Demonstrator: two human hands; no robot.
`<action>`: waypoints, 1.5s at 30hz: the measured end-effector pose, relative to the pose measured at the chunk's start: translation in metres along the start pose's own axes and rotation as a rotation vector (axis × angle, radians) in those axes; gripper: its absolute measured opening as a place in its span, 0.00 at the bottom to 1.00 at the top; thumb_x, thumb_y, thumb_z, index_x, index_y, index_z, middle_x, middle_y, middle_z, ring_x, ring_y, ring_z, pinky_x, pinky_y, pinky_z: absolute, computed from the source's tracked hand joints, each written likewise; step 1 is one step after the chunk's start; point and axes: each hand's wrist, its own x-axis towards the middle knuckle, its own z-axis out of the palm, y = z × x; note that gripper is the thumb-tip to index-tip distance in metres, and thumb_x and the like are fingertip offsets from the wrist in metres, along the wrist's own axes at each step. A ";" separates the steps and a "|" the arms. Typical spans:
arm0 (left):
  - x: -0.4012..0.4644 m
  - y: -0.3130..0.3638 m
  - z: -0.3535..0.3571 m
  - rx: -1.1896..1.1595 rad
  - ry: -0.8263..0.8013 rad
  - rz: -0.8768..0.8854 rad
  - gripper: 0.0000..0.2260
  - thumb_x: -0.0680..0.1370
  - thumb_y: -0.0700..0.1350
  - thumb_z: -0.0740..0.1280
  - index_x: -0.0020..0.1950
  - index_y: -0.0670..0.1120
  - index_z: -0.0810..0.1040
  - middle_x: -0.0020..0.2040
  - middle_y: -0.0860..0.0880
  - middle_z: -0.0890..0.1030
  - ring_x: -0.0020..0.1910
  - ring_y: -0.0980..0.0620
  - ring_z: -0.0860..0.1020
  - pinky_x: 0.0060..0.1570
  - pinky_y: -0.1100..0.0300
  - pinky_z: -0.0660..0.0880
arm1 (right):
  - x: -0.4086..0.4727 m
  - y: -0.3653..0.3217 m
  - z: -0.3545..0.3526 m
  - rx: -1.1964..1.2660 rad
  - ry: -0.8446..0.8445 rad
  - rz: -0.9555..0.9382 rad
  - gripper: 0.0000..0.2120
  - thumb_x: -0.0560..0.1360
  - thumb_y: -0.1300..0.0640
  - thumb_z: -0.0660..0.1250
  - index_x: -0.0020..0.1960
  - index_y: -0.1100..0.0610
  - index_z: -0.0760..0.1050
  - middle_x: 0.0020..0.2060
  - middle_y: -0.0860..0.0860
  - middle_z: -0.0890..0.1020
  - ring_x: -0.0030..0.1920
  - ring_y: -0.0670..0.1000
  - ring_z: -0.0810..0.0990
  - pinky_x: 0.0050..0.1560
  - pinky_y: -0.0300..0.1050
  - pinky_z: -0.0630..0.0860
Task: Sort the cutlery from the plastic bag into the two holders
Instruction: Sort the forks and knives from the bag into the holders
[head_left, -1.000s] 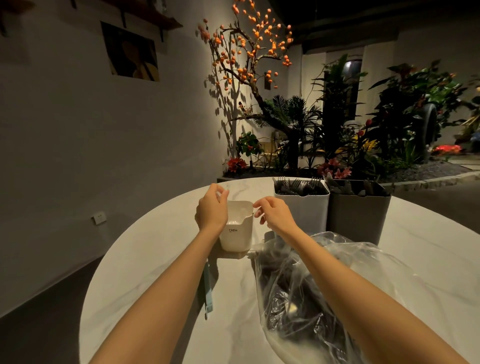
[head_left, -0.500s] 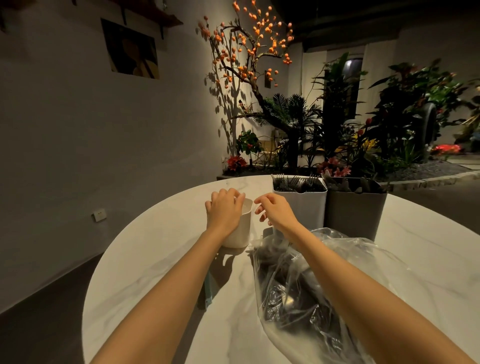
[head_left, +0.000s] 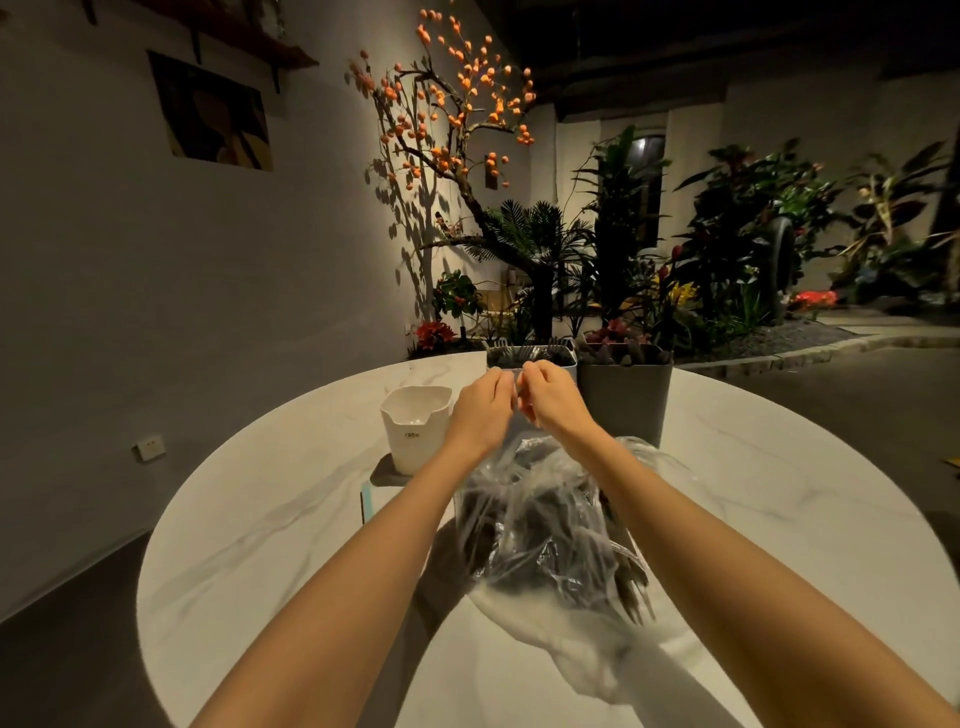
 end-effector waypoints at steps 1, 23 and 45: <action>-0.004 0.005 0.003 -0.010 -0.004 0.005 0.18 0.84 0.43 0.53 0.34 0.49 0.67 0.33 0.51 0.71 0.35 0.51 0.69 0.41 0.51 0.67 | -0.005 -0.001 -0.006 -0.006 0.009 -0.005 0.18 0.82 0.58 0.53 0.33 0.56 0.68 0.29 0.52 0.74 0.29 0.49 0.69 0.33 0.44 0.65; -0.086 -0.020 0.054 0.391 0.012 -0.074 0.08 0.76 0.56 0.64 0.48 0.53 0.76 0.53 0.50 0.70 0.59 0.50 0.67 0.61 0.53 0.65 | -0.101 0.057 -0.069 -0.504 0.057 0.273 0.18 0.78 0.59 0.56 0.30 0.57 0.64 0.27 0.52 0.69 0.29 0.51 0.66 0.29 0.43 0.61; -0.093 -0.026 0.023 -0.045 -0.453 -0.169 0.30 0.76 0.29 0.59 0.76 0.49 0.61 0.76 0.47 0.61 0.66 0.40 0.70 0.43 0.65 0.73 | -0.124 0.063 -0.084 -0.602 -0.349 0.295 0.11 0.76 0.55 0.67 0.55 0.59 0.72 0.50 0.56 0.76 0.47 0.55 0.72 0.45 0.44 0.69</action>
